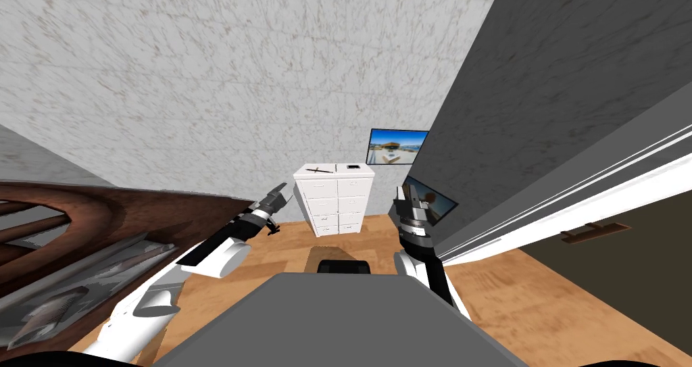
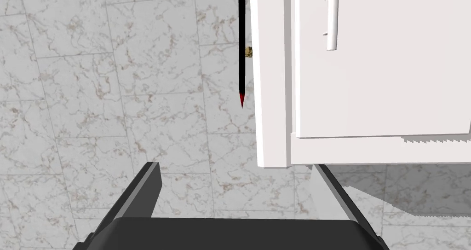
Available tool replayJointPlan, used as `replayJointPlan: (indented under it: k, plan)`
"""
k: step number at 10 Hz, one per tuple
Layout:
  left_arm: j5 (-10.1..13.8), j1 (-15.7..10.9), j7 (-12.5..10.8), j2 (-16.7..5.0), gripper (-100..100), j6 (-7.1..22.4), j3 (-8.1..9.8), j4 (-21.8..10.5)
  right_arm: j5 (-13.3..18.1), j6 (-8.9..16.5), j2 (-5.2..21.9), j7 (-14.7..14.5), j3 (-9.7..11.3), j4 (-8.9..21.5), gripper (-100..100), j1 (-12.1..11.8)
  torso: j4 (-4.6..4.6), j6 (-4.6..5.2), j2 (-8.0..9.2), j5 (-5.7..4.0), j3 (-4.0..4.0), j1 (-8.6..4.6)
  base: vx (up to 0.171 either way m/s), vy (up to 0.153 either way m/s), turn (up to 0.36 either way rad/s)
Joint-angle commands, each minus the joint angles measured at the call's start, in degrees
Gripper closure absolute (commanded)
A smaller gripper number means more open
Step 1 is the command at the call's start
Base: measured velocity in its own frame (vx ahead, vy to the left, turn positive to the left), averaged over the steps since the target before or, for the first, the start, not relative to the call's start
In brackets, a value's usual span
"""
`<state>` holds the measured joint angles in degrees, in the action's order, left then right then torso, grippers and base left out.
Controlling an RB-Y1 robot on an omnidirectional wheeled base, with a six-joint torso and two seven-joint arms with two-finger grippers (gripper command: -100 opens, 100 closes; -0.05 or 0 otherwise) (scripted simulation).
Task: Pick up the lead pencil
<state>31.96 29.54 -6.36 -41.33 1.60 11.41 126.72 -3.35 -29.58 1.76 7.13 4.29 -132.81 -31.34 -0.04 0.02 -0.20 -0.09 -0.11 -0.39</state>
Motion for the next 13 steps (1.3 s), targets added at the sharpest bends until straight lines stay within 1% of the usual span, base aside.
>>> replayJointPlan:
  k: [1,2,3,4,5,6,7,8,9,10,11,12,13]
  plan:
    - [2.0,-0.3,-0.5,-2.8,-100,2.9,0.74,-0.8,0.0,0.0,0.0,0.0,0.0,0.0,0,0.0,0.0,0.0,0.0,0.0,0.0,0.0,0.036,-0.089,0.012]
    - [2.0,-0.3,-0.5,-2.8,-100,3.5,0.74,-0.8,0.0,0.0,0.0,0.0,0.0,0.0,0,0.0,0.0,0.0,-0.01,-0.01,-0.01,0.05,0.018,-0.03,0.0]
    - [4.7,-0.5,-0.9,-5.4,-100,5.9,1.73,-2.4,0.0,0.0,0.0,0.0,0.0,0.0,0,0.0,0.0,0.0,0.04,0.04,0.02,0.22,0.028,-0.063,-0.004]
    - [4.9,-0.5,-0.9,-6.1,-100,7.7,1.73,-2.4,0.0,0.0,0.0,0.0,0.0,0.0,0,0.0,0.0,0.0,0.01,0.03,0.01,0.15,0.028,-0.071,0.008]
    - [7.2,-0.8,-1.3,-8.1,-100,9.7,2.75,-4.0,0.0,0.0,0.0,0.0,0.0,0.0,0,0.0,0.0,0.0,0.02,0.02,0.01,0.13,0.024,-0.105,0.003]
    - [7.8,-0.8,-1.3,-9.5,-100,10.7,2.75,-4.0,0.0,0.0,0.0,0.0,0.0,0.0,0,0.0,0.0,0.0,0.03,0.0,0.01,0.02,0.034,-0.095,0.011]
    - [7.8,-0.8,-1.3,-9.5,-100,11.9,2.75,-4.0,0.0,0.0,0.0,0.0,0.0,0.0,0,0.0,0.0,0.0,0.0,-0.01,0.0,0.03,0.022,-0.044,0.002]
    - [10.6,-1.0,-1.6,-12.3,-100,13.6,3.81,-5.7,0.0,0.0,0.0,0.0,0.0,0.0,0,0.0,0.0,0.0,0.03,0.03,0.01,0.17,0.019,-0.085,-0.002]
    - [10.8,-1.0,-1.6,-13.1,-100,15.0,3.81,-5.7,0.0,0.0,0.0,0.0,0.0,0.0,0,0.0,0.01,0.0,0.03,0.02,0.02,0.08,0.027,-0.088,0.008]
    - [10.8,-1.0,-1.6,-13.1,-100,16.2,3.81,-5.7,0.0,0.0,0.0,0.0,0.0,0.0,0,0.0,0.01,0.0,0.02,0.0,0.01,0.06,0.018,-0.037,0.005]
    - [13.6,-1.3,-2.0,-15.7,-100,18.1,4.92,-7.3,0.0,0.0,0.0,0.0,0.0,0.0,0,0.0,0.01,0.0,0.05,0.03,0.03,0.2,0.029,-0.073,0.003]
    - [13.8,-1.3,-2.0,-16.7,-100,19.9,4.92,-7.3,0.0,0.0,0.0,0.0,0.0,0.0,0,0.0,0.0,0.0,0.02,0.03,0.01,0.12,0.027,-0.076,0.009]
    - [13.8,-1.3,-2.0,-16.7,-100,20.6,4.92,-7.3,0.0,0.0,0.0,0.0,0.0,0.0,0,0.0,0.0,0.0,0.02,0.01,0.01,0.11,0.008,-0.034,0.003]
